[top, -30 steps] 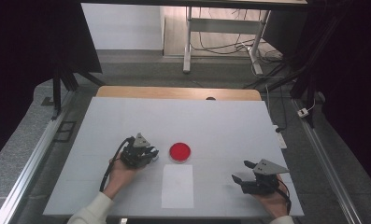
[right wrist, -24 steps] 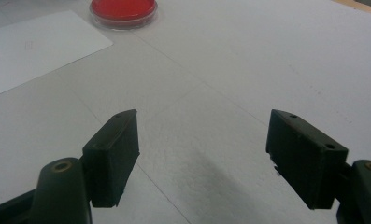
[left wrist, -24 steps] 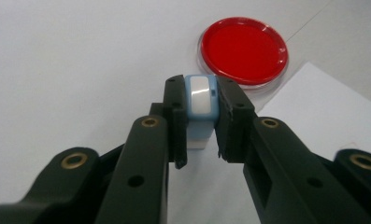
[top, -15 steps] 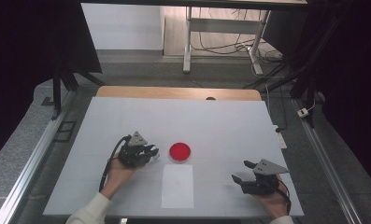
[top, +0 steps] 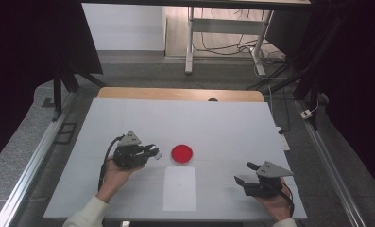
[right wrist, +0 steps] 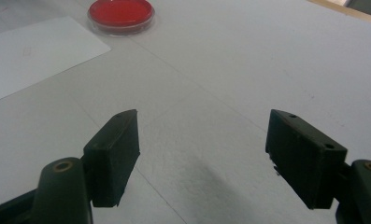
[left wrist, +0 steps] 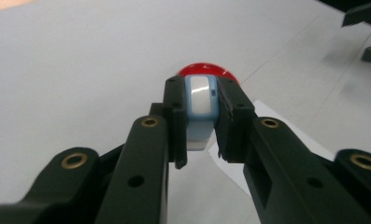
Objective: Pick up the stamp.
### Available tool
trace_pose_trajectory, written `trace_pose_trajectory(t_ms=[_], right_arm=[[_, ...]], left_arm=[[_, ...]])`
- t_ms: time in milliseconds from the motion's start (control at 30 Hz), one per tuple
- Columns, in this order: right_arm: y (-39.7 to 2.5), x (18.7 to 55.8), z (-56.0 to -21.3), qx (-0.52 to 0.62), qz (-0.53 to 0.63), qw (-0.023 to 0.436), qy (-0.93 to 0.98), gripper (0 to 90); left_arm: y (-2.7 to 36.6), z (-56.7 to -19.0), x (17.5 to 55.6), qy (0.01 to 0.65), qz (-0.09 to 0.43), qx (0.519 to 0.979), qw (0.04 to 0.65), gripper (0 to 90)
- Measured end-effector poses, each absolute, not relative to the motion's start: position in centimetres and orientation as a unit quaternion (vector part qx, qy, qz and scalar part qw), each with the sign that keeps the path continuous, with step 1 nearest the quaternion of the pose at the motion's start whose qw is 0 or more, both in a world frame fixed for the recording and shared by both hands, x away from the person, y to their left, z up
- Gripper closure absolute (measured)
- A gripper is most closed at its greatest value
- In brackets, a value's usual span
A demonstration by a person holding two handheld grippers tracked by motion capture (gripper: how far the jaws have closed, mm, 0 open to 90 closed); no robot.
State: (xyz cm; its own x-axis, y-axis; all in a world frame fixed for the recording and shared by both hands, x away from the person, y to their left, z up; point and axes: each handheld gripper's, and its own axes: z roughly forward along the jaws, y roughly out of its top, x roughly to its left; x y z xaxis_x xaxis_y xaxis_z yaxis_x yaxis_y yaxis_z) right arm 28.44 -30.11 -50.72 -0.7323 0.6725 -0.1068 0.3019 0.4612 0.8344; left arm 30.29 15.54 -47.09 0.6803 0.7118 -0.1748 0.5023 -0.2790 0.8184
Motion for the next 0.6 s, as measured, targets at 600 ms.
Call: trace_pose_trajectory(t_ms=[600], right_arm=[[-30.3,28.6,-51.0,0.314,0.423,0.237,0.816,26.1]], left_arm=[[15.9,-45.5,29.0,0.362,0.09,0.771,0.516,75.1]])
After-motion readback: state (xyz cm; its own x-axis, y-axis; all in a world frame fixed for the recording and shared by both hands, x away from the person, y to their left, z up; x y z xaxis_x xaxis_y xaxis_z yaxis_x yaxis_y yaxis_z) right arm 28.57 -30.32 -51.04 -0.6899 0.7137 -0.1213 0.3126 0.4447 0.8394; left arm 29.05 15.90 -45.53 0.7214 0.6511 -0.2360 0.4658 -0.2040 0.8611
